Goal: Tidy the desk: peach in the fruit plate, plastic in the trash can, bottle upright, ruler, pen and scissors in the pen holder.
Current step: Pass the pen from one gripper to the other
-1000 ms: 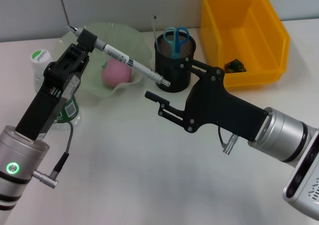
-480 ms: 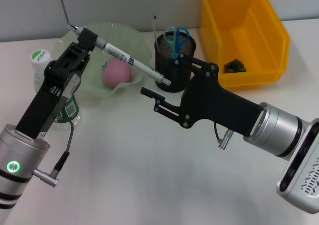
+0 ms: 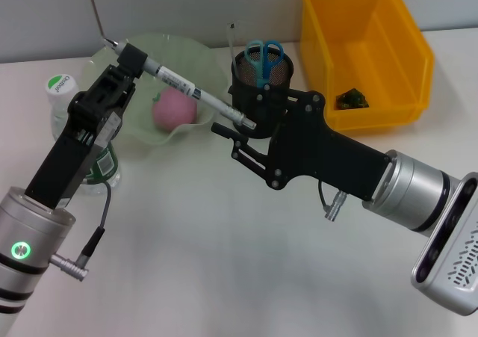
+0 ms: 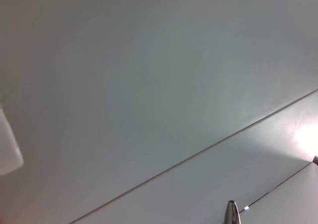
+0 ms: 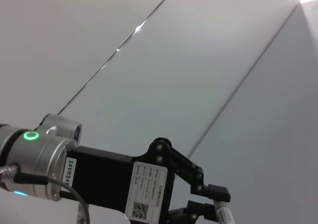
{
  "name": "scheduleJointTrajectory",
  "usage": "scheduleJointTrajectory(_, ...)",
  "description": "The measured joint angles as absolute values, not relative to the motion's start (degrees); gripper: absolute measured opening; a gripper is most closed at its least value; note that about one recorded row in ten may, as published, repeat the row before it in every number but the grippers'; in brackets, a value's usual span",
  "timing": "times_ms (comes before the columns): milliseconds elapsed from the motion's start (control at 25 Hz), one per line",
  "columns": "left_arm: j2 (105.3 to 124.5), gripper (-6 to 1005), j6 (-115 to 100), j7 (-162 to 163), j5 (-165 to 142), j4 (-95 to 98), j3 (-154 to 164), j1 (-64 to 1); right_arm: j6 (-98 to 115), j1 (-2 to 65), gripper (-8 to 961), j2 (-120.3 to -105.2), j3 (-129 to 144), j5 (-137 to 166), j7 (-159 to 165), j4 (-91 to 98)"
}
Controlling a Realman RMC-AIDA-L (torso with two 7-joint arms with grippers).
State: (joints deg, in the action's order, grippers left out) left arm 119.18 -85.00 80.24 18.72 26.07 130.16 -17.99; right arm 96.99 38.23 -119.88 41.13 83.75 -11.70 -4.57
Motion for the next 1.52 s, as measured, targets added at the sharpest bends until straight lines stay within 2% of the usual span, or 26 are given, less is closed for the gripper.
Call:
scheduleJointTrajectory(720, 119.18, 132, -85.0, 80.2, 18.6, 26.1, 130.3, -18.2, 96.1, 38.9, 256, -119.88, 41.1, 83.8, -11.3, -5.2)
scheduleJointTrajectory(1040, 119.18, 132, -85.0, 80.2, 18.7, 26.0, 130.3, -18.2, 96.1, 39.2, 221, -119.88, 40.7, 83.8, -11.3, -5.4)
scheduleJointTrajectory(1280, 119.18, 132, -85.0, 80.2, 18.7, 26.0, 130.2, -18.4, 96.1, 39.3, 148, -119.87, 39.5, 83.8, -10.3, -5.5)
scheduleJointTrajectory(1520, 119.18, 132, -85.0, 80.3, 18.8, 25.9, 130.2, -18.5, 96.0, 39.3, 146, -119.88, 39.3, 83.8, -10.0, -5.5)
